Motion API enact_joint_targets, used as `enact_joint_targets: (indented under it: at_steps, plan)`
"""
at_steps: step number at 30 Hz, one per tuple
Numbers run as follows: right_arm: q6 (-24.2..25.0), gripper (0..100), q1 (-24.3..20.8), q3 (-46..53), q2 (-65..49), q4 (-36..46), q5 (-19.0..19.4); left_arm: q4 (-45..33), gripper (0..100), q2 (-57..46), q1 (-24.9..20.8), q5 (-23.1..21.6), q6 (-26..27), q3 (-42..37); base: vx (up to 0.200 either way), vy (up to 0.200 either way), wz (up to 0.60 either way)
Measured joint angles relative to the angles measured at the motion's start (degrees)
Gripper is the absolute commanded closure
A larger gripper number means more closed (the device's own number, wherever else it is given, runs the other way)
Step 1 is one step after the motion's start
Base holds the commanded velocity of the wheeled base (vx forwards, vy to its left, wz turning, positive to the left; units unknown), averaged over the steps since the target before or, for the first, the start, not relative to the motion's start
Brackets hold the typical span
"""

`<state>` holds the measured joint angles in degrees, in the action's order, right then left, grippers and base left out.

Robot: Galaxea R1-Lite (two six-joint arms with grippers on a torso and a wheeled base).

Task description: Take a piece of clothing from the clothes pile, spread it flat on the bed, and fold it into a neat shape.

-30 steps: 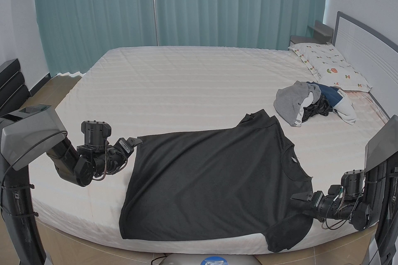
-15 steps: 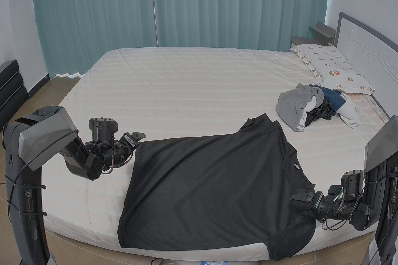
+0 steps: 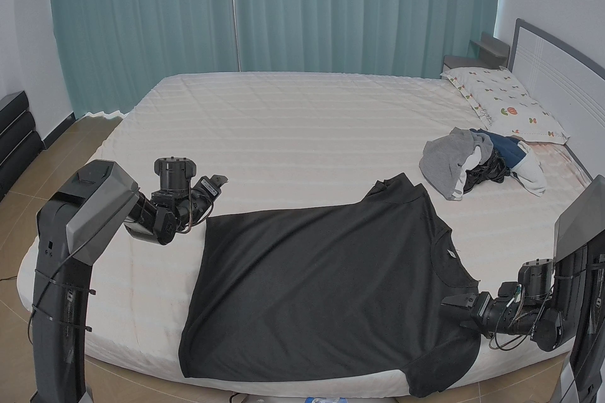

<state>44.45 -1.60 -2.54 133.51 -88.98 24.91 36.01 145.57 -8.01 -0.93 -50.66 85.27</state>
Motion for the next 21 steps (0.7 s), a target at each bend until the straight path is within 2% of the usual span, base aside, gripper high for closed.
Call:
enact_joint_targets:
  at_steps: [6, 13, 21]
  plan:
    - [-0.99, 0, -0.05, 0.00, 0.12, 0.00, -0.04, -3.33, 0, 5.29, 0.00, 0.83, 0.96, 6.51, 0.000, 0.000, 0.00]
    - [-1.28, 0, -0.05, 0.22, 0.26, 0.00, -0.04, -2.93, 0, 8.01, 0.18, 2.67, 1.60, 7.69, 0.000, 0.000, 0.00]
    - [-1.32, 0, -0.09, 0.22, 0.26, 0.00, -0.06, -2.33, 0, 9.56, -0.06, 4.97, 6.16, 7.62, 0.000, 0.000, 0.00]
